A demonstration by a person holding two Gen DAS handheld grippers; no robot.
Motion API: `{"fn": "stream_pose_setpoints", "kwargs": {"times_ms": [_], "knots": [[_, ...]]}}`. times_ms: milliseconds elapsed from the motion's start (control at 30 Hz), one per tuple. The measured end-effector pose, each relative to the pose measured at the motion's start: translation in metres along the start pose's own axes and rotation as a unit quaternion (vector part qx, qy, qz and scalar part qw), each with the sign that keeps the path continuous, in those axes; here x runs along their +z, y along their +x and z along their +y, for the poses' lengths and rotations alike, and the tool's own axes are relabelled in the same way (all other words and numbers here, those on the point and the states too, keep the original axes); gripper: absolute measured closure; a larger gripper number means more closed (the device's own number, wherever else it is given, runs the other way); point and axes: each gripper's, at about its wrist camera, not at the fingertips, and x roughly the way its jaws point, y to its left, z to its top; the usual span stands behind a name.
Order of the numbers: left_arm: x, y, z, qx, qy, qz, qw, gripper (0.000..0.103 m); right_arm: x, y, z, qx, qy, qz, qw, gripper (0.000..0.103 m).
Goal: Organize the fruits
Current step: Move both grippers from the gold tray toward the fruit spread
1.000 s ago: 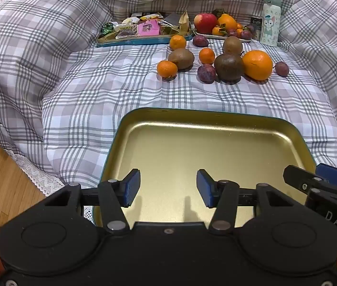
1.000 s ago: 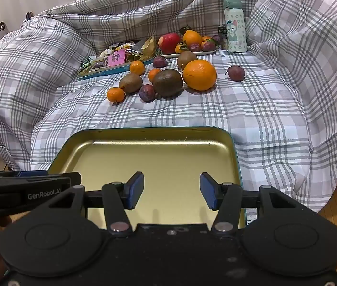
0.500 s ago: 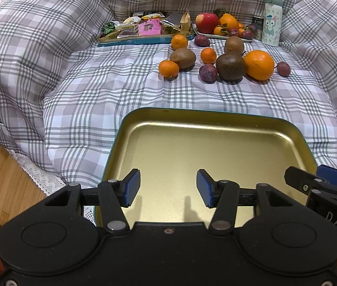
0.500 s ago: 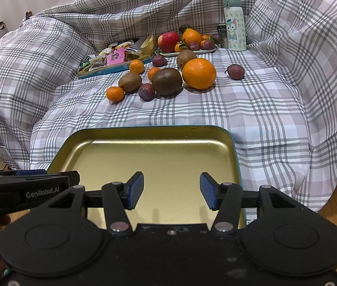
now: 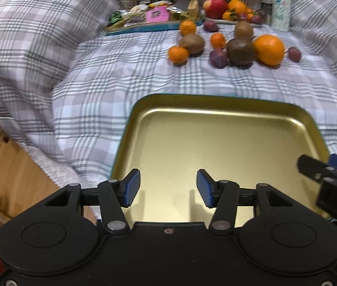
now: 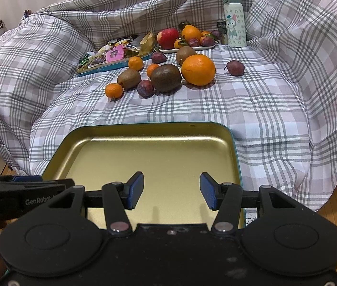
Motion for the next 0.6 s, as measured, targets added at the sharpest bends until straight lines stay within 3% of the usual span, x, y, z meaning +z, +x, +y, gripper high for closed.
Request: {"fn": "stream_pose_setpoints", "kwargs": {"times_ms": [167,267,500,600], "knots": [[-0.002,-0.002,0.005,-0.008,-0.011,-0.002,0.9999,0.045,0.001,0.002,-0.001,0.002,-0.001,0.006,1.0,0.048],[-0.002,-0.001,0.001,-0.02,-0.007,0.022,0.9995,0.045,0.002,0.004,-0.001,0.0,-0.002,0.008,1.0,0.048],[0.008,0.0,0.001,-0.05,-0.004,0.034,0.9982,0.045,0.01,0.002,-0.003,-0.022,-0.025,-0.022,0.999,0.048],[0.017,-0.001,0.003,-0.053,-0.004,0.018,0.9984,0.045,0.016,0.003,-0.006,-0.033,-0.029,-0.034,0.998,0.048]]}}
